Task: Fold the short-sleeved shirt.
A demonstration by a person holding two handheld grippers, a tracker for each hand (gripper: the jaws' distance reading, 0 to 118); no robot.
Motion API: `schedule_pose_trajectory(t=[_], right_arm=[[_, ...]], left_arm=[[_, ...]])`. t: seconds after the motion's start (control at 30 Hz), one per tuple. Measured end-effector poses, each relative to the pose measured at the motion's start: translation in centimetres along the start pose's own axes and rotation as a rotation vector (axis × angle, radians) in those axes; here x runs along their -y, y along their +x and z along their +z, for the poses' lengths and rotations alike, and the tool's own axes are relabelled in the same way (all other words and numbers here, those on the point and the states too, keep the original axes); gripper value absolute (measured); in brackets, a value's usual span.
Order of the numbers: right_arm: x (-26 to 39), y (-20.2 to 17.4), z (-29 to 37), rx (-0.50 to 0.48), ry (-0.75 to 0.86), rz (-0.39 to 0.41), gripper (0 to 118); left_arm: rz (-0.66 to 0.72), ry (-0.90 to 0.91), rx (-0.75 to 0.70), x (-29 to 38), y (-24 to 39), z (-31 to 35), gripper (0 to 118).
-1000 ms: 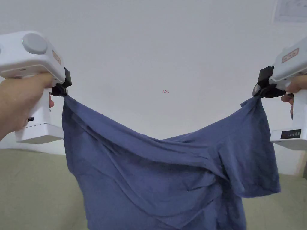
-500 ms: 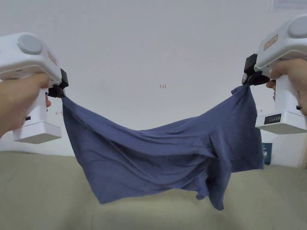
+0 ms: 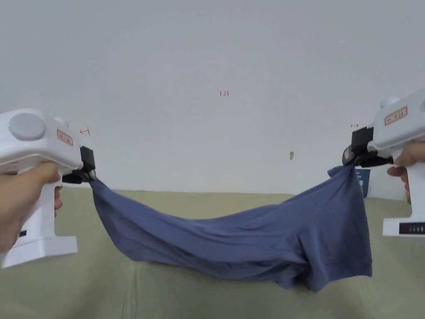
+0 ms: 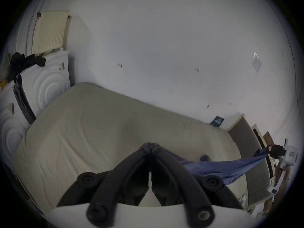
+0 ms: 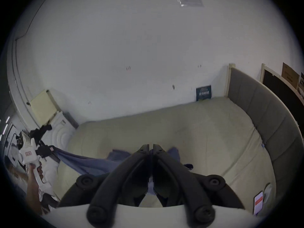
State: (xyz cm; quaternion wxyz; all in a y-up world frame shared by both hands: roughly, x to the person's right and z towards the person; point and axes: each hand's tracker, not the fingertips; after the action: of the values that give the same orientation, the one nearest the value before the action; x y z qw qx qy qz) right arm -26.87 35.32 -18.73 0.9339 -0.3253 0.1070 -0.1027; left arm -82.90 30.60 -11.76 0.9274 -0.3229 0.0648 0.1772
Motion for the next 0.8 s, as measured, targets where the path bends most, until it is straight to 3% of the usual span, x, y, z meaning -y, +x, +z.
schedule_pose_trajectory(t=[0.33, 0.8], right_arm=[[12.5, 2.1, 1.3, -0.039, -0.171, -0.001, 5], [26.6, 4.0, 5.6, -0.089, -0.325, -0.079, 5]], left_arm=[[-0.051, -0.113, 0.021, 11.1, -3.5, 3.6, 0], [-0.06, -0.214, 0.021, 25.1, -9.1, 9.7, 0]])
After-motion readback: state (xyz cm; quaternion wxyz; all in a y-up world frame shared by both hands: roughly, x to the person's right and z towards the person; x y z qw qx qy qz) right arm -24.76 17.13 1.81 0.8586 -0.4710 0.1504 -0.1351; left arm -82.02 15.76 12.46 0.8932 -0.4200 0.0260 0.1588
